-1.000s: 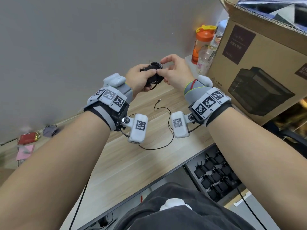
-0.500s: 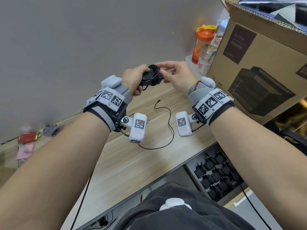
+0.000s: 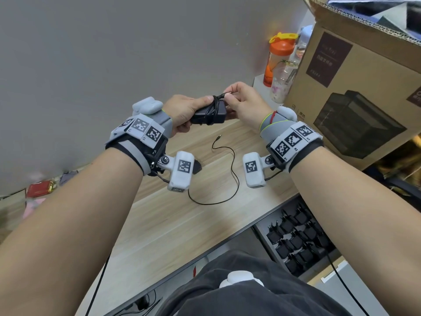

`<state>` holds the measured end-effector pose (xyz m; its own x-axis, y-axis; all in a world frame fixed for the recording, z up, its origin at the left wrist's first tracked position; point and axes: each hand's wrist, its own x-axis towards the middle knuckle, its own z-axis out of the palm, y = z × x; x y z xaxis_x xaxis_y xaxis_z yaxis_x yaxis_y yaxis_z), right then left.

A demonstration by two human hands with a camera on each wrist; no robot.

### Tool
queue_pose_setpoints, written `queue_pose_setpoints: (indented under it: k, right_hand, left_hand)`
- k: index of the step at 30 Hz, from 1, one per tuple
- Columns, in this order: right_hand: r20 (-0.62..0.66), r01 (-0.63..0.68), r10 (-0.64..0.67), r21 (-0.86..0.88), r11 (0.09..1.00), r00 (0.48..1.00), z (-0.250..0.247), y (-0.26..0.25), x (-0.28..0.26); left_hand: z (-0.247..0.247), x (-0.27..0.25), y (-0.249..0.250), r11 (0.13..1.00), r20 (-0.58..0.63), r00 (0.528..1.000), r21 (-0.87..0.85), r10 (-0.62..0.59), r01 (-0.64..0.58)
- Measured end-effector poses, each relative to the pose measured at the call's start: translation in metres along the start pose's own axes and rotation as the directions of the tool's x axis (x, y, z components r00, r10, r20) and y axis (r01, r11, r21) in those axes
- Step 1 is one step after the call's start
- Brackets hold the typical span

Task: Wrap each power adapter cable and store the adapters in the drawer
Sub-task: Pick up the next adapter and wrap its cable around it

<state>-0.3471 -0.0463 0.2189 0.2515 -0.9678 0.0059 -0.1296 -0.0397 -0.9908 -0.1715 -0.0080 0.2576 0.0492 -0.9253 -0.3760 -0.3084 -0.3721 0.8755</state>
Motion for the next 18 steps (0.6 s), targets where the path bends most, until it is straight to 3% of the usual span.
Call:
queue_pose_setpoints:
  k: [6, 11, 16, 18]
  right_hand:
    - [0.068, -0.067, 0.058, 0.133, 0.989, 0.996, -0.002, -0.004, 0.000]
    - [0.014, -0.064, 0.063, 0.043, 0.997, 0.998, -0.003, 0.001, 0.004]
    - [-0.055, -0.147, 0.142, -0.079, 0.986, 0.988, -0.005, 0.016, 0.008]
    - [-0.062, -0.192, 0.189, -0.046, 0.980, 0.980, -0.008, 0.020, 0.007]
  left_hand:
    - [-0.002, 0.001, -0.001, 1.000, 0.027, 1.000, 0.027, 0.014, -0.015]
    - [0.003, 0.003, -0.008, 0.996, 0.052, 0.997, 0.063, 0.059, -0.062]
    - [0.014, 0.009, -0.013, 0.983, 0.075, 0.990, 0.135, 0.118, -0.127]
    - [0.021, 0.010, -0.013, 0.984, 0.098, 0.989, 0.129, 0.112, -0.125]
